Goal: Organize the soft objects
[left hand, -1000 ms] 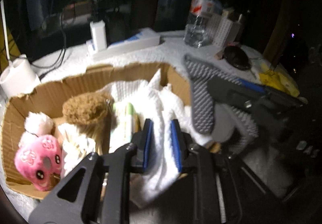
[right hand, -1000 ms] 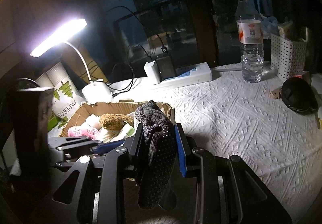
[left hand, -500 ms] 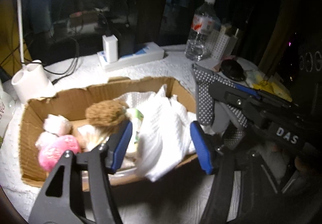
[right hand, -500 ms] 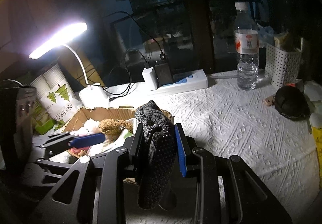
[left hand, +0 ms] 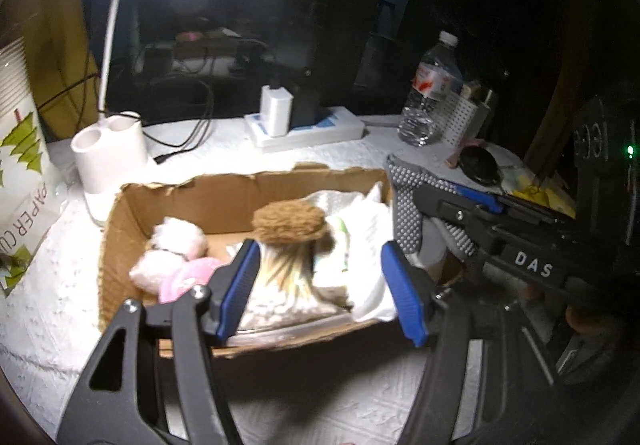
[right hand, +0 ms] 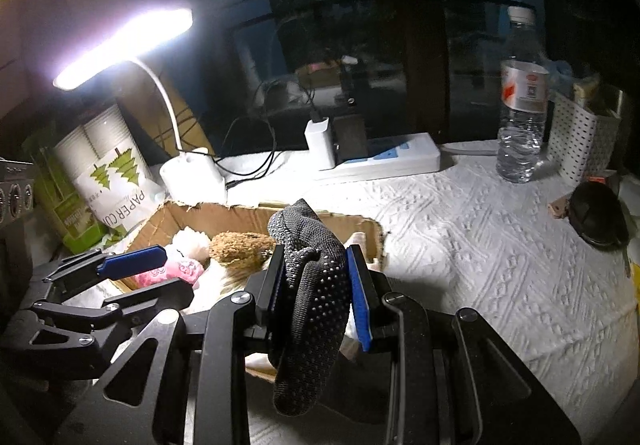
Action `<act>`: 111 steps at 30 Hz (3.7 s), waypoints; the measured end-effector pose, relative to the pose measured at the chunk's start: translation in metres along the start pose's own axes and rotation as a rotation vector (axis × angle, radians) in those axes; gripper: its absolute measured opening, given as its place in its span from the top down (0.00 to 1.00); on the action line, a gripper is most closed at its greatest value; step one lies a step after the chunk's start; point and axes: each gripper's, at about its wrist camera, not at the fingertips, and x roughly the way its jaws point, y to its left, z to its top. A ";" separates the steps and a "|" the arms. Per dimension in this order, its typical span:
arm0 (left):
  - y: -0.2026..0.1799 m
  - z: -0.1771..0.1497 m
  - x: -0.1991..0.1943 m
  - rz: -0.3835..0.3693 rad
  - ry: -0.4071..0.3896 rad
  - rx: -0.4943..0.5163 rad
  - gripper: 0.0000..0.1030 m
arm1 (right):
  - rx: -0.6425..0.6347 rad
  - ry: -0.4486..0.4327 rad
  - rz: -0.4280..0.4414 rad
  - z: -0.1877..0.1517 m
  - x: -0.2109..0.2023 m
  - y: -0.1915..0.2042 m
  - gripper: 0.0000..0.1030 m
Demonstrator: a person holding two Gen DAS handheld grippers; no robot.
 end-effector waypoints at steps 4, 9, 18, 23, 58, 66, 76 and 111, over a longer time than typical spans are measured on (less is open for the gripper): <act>0.013 -0.003 0.001 0.003 -0.002 -0.011 0.38 | -0.011 0.035 -0.015 -0.002 0.018 0.006 0.70; 0.028 -0.008 0.004 0.002 0.005 -0.035 0.38 | -0.031 0.085 -0.048 -0.010 0.041 0.011 0.70; 0.037 -0.011 0.010 -0.014 0.006 -0.053 0.38 | -0.161 0.124 -0.177 -0.020 0.059 0.031 0.70; 0.038 -0.011 0.005 -0.008 -0.001 -0.050 0.38 | -0.151 0.138 -0.191 -0.018 0.060 0.032 0.67; -0.011 -0.037 -0.107 0.036 -0.156 0.018 0.24 | -0.107 -0.008 -0.180 -0.037 -0.067 0.069 0.43; -0.024 -0.047 -0.136 0.034 -0.200 0.039 0.13 | -0.121 -0.047 -0.182 -0.047 -0.097 0.083 0.43; -0.045 -0.059 -0.175 0.056 -0.257 0.085 0.07 | -0.139 -0.111 -0.182 -0.056 -0.141 0.103 0.43; -0.073 -0.055 -0.287 0.147 -0.457 0.123 0.02 | -0.132 -0.300 -0.227 -0.052 -0.274 0.136 0.25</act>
